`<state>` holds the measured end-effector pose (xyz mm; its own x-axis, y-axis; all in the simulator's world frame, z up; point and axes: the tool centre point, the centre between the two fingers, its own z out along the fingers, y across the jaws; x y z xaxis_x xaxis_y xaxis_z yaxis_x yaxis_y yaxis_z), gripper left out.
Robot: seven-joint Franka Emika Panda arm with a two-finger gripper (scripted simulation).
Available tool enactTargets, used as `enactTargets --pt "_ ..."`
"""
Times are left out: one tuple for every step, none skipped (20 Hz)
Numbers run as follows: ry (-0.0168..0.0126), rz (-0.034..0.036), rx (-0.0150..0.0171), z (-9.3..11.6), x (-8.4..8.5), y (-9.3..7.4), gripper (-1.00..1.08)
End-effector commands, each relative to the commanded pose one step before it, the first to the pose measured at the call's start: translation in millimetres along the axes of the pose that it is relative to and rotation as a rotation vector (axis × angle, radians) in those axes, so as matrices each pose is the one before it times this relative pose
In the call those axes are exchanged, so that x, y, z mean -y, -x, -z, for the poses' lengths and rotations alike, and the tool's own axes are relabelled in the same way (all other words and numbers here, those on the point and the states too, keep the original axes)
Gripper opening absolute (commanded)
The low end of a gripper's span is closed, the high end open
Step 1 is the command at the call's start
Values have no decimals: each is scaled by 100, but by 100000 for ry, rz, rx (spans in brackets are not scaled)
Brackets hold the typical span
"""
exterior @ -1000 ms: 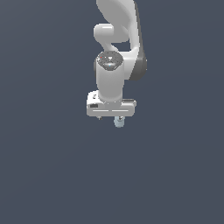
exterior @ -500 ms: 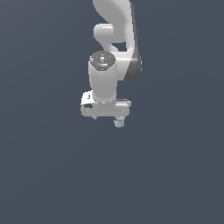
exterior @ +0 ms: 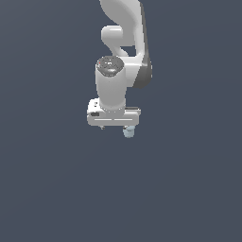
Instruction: Pick up the object and move it to a goal position.
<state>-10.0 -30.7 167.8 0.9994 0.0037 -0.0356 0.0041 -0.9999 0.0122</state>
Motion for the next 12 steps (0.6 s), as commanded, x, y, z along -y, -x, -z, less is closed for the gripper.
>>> enactTargets --pt "-53 386 -150 -324 441 338 100" --pt "-29 190 -103 -172 238 190 100" --pt "-32 209 -113 -192 260 214 100" --pt "-34 225 -122 -215 281 242 100" --pt "-39 263 -142 -231 314 272 100" --pt "-41 277 -148 -253 336 301 100" --pt "-47 308 -164 -271 368 334 100" --pt "-50 331 -175 -290 393 367 100" --pt "-55 358 -188 -307 420 402 100" --pt "-59 384 -200 -325 445 439 100" --pt "-63 412 -214 -340 470 478 100" --pt "-65 421 -217 -340 474 497 100"
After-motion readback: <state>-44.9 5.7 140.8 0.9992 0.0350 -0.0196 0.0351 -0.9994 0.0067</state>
